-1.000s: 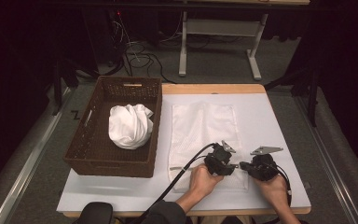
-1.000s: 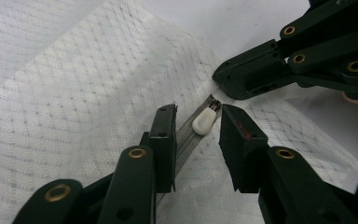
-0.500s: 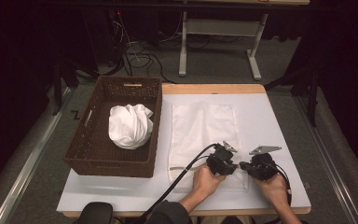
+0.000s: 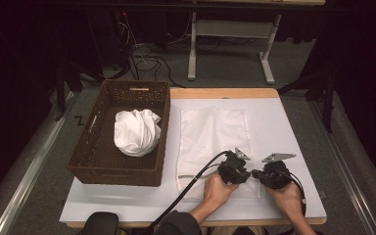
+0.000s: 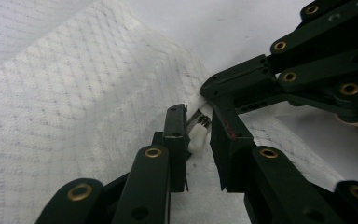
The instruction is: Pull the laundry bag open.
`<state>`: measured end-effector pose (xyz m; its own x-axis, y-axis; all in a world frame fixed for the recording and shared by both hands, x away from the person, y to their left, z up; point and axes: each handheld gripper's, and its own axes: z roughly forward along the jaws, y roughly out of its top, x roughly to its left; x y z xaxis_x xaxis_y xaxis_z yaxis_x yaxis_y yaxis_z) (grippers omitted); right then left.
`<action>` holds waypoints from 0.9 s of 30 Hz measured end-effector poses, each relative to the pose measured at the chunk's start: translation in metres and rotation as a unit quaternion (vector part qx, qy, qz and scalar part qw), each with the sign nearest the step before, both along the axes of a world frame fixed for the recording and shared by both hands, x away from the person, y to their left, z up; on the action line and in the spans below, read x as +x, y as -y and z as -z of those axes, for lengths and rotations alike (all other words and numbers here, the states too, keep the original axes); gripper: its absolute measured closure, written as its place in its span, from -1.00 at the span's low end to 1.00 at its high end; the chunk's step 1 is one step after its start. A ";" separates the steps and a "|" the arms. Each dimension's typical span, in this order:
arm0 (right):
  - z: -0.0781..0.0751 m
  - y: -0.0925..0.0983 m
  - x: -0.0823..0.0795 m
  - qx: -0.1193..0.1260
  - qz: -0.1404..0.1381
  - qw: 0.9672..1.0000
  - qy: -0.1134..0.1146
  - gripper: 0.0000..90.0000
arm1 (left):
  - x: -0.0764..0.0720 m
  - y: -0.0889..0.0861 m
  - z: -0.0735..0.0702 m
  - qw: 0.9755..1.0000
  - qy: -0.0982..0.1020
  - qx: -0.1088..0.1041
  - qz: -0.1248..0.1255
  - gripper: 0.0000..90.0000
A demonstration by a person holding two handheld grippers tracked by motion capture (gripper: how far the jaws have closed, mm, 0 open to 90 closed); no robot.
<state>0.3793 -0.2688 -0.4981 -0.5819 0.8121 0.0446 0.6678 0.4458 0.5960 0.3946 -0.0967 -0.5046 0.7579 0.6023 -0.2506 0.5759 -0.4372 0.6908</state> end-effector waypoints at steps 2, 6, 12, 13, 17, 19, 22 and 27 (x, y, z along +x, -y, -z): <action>0.000 0.000 0.000 0.000 0.000 1.000 0.000 1.00 | -0.001 0.001 0.001 1.000 -0.001 0.000 0.004 0.69; 0.000 0.000 0.000 0.001 0.000 1.000 0.000 1.00 | -0.001 0.006 0.004 1.000 -0.004 0.002 0.008 0.70; 0.000 0.001 0.000 0.002 0.000 1.000 0.000 1.00 | 0.000 0.007 0.005 1.000 -0.001 0.005 0.008 0.80; 0.000 0.000 -0.001 0.001 0.001 1.000 0.001 1.00 | 0.001 0.008 0.005 1.000 -0.002 0.006 0.008 0.82; 0.001 0.001 -0.001 0.005 0.003 1.000 0.002 1.00 | 0.000 0.007 0.005 1.000 0.004 0.011 0.012 0.89; 0.001 0.001 -0.001 0.006 0.003 1.000 0.002 1.00 | 0.000 0.007 0.004 1.000 0.003 0.013 0.016 0.90; 0.001 0.001 -0.001 0.003 0.001 1.000 0.001 1.00 | -0.001 0.007 0.004 1.000 0.005 0.015 0.018 0.91; 0.000 0.001 -0.001 0.003 0.002 1.000 0.001 1.00 | -0.002 0.006 0.003 1.000 0.008 0.018 0.021 0.91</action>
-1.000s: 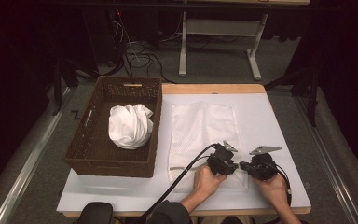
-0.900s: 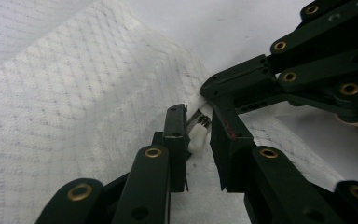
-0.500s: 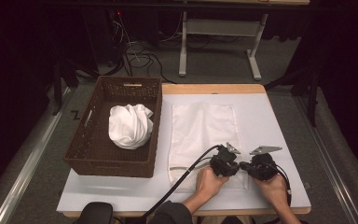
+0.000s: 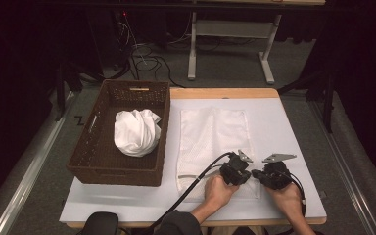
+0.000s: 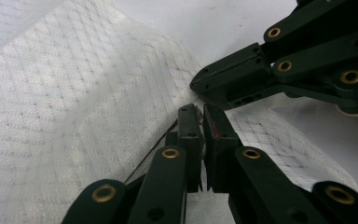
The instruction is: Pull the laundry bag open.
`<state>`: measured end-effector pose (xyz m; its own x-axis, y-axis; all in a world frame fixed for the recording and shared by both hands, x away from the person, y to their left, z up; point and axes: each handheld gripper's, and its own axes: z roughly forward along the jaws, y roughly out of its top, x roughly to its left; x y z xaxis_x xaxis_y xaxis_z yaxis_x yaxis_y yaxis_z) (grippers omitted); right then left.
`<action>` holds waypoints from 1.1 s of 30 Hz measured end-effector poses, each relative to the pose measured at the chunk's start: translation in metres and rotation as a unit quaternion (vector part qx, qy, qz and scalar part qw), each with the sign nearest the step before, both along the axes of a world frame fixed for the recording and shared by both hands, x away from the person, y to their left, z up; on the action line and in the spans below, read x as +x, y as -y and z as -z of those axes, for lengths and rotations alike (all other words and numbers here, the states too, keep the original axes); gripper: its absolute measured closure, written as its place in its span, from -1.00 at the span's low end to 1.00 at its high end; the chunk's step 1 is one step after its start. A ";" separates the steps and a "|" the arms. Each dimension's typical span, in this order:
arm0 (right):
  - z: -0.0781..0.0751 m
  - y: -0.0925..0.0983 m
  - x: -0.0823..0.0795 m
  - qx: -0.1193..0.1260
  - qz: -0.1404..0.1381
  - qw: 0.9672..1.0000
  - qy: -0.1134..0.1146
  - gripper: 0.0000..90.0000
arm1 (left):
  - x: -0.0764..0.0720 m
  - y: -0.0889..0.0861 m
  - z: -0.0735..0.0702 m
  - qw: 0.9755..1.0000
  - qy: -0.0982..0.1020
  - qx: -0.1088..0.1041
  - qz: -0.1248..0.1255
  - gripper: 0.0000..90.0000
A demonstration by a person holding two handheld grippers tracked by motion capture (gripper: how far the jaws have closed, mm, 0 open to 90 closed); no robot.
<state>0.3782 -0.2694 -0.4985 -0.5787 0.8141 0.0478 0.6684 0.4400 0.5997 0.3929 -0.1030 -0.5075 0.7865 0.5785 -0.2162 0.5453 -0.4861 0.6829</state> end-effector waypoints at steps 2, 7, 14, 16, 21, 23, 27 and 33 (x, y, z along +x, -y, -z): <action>0.000 0.000 0.000 0.001 0.000 1.000 0.001 1.00 | 0.000 0.000 -0.001 1.000 0.002 0.003 0.002 0.92; 0.001 0.001 0.000 0.005 0.002 1.000 0.001 1.00 | -0.002 -0.006 -0.004 1.000 0.012 0.011 0.006 0.92; 0.001 0.001 0.000 0.004 0.002 1.000 0.001 1.00 | -0.004 -0.013 -0.007 1.000 0.013 0.008 0.007 0.92; 0.001 0.001 0.000 0.005 0.001 1.000 0.001 1.00 | -0.004 -0.016 -0.009 1.000 0.014 0.007 0.008 0.92; 0.001 0.001 0.000 0.004 0.001 1.000 0.001 1.00 | -0.006 -0.021 -0.010 1.000 0.013 0.002 0.009 0.91; 0.000 0.001 0.000 0.004 0.001 1.000 -0.001 1.00 | -0.007 -0.022 -0.010 1.000 0.014 0.001 0.010 0.91; 0.001 0.001 0.000 0.005 0.003 1.000 0.001 1.00 | -0.007 -0.023 -0.009 1.000 0.013 -0.001 0.010 0.91; 0.001 0.001 0.000 0.007 0.005 1.000 0.002 1.00 | -0.007 -0.026 -0.011 1.000 0.014 -0.004 0.010 0.91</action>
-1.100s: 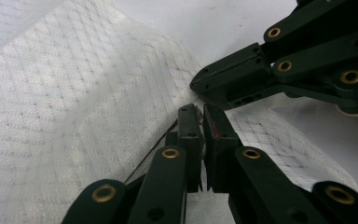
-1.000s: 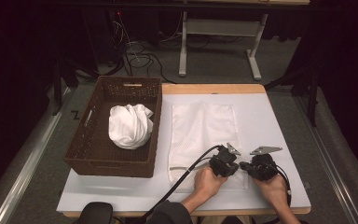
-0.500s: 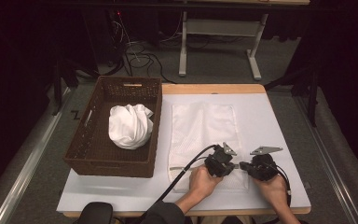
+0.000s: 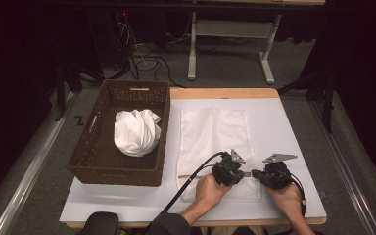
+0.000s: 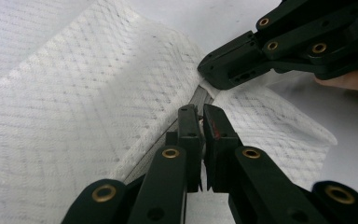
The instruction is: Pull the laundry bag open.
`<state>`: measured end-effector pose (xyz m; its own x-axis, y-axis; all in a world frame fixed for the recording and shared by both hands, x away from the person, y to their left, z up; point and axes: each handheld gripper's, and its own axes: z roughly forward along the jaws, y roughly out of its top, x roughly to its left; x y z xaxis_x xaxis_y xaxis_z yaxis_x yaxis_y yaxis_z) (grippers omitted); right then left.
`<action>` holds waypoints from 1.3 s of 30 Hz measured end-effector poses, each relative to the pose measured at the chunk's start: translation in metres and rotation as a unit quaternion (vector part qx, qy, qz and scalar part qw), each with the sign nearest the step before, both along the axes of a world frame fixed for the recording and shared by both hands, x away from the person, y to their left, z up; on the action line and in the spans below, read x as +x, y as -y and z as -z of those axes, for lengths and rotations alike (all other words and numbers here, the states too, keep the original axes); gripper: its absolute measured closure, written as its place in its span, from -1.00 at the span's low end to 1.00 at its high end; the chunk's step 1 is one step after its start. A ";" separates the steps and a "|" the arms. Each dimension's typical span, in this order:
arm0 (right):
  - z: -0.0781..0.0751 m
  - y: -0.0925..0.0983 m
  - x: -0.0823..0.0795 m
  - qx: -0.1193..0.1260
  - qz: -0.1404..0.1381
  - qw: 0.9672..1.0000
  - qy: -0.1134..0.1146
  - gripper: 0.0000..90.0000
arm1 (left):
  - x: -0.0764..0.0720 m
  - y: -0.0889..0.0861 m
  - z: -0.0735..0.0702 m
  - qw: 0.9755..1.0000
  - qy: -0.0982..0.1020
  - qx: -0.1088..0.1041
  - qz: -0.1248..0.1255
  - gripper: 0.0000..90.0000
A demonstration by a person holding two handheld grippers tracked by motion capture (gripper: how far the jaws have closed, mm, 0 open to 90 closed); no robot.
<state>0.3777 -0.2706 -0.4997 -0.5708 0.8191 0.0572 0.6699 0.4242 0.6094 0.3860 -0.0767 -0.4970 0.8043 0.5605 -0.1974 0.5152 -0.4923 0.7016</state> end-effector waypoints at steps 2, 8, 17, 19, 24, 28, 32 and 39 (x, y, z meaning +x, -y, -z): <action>0.000 0.000 0.000 0.000 0.000 1.000 0.000 1.00 | 0.000 0.000 0.001 1.000 0.000 -0.001 0.001 0.91; 0.000 0.000 0.000 0.001 0.001 1.000 0.001 1.00 | -0.001 -0.001 0.001 1.000 0.000 -0.003 0.001 0.91; 0.000 0.000 0.000 0.002 -0.001 1.000 0.000 1.00 | -0.003 -0.008 0.000 1.000 0.003 -0.009 -0.001 0.91; 0.000 0.000 0.000 0.002 0.001 1.000 0.000 1.00 | -0.003 -0.008 0.000 1.000 0.003 -0.008 0.001 0.91; 0.000 0.000 0.000 0.000 -0.003 1.000 -0.002 1.00 | -0.005 -0.009 -0.001 1.000 0.005 -0.009 0.001 0.91; 0.000 0.000 0.000 -0.001 -0.003 1.000 -0.002 1.00 | -0.006 -0.014 -0.002 1.000 0.007 -0.012 -0.001 0.91; 0.000 0.000 0.000 -0.001 -0.002 1.000 0.001 1.00 | -0.007 -0.020 -0.003 1.000 0.004 -0.015 -0.003 0.91; 0.000 -0.002 -0.002 -0.008 -0.005 1.000 0.007 1.00 | -0.009 -0.025 -0.004 1.000 0.006 -0.020 -0.004 0.91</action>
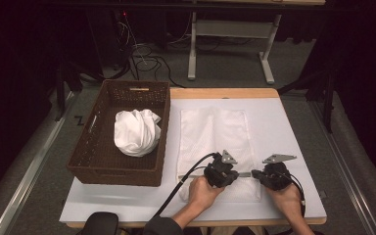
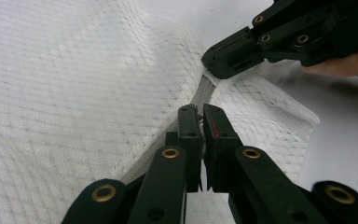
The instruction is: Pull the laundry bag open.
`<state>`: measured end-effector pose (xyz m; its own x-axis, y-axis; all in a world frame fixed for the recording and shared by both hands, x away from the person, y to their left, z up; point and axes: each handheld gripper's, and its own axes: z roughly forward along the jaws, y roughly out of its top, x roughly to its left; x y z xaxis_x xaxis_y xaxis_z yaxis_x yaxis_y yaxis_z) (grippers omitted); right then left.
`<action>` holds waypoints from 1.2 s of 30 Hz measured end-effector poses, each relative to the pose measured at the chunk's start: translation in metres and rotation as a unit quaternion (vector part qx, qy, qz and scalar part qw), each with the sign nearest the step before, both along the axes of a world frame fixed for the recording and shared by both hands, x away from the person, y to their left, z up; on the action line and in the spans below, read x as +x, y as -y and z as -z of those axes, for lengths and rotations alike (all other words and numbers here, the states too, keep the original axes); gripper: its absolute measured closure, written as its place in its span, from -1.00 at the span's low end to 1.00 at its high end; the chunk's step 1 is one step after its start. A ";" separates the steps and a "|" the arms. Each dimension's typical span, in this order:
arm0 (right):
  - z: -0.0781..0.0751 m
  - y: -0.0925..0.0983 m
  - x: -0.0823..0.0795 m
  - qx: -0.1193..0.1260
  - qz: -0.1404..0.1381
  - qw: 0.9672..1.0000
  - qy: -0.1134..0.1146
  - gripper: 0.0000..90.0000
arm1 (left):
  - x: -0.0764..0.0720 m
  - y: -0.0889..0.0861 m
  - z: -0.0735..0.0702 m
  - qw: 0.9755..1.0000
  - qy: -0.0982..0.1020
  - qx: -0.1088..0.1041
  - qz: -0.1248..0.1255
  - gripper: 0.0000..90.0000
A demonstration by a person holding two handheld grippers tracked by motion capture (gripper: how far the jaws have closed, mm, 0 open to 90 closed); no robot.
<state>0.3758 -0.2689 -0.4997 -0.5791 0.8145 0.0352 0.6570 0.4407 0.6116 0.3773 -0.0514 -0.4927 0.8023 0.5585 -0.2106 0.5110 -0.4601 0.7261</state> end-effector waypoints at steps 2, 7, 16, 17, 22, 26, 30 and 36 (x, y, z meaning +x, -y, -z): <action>0.000 -0.001 0.000 -0.001 0.001 1.000 0.001 1.00 | 0.000 -0.002 0.000 1.000 -0.001 -0.003 0.000 0.91; 0.000 0.000 0.000 0.001 0.002 1.000 0.000 1.00 | 0.000 -0.005 -0.001 1.000 -0.004 -0.006 -0.001 0.91; 0.000 -0.001 -0.001 -0.002 0.005 1.000 0.003 1.00 | -0.002 -0.012 -0.002 1.000 -0.007 -0.013 -0.006 0.91; 0.000 -0.001 -0.001 -0.002 0.004 1.000 0.004 1.00 | -0.002 -0.013 -0.002 1.000 -0.008 -0.015 -0.005 0.91; 0.000 -0.001 -0.001 -0.001 0.007 1.000 0.001 1.00 | -0.003 -0.018 -0.001 1.000 -0.004 -0.013 -0.008 0.91; 0.000 -0.001 -0.001 -0.002 0.006 1.000 0.003 1.00 | -0.003 -0.020 -0.001 1.000 -0.005 -0.011 -0.008 0.91; 0.001 -0.001 -0.002 -0.001 0.007 1.000 0.004 1.00 | -0.004 -0.022 -0.002 1.000 -0.001 -0.006 -0.008 0.91; 0.000 -0.001 -0.001 -0.002 0.006 1.000 0.002 1.00 | -0.005 -0.027 -0.004 1.000 0.001 -0.002 -0.010 0.91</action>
<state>0.3750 -0.2678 -0.4998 -0.5696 0.8214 0.0294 0.6600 0.4358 0.6120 0.3721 -0.0245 -0.4885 0.7921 0.5730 -0.2105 0.5175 -0.4475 0.7293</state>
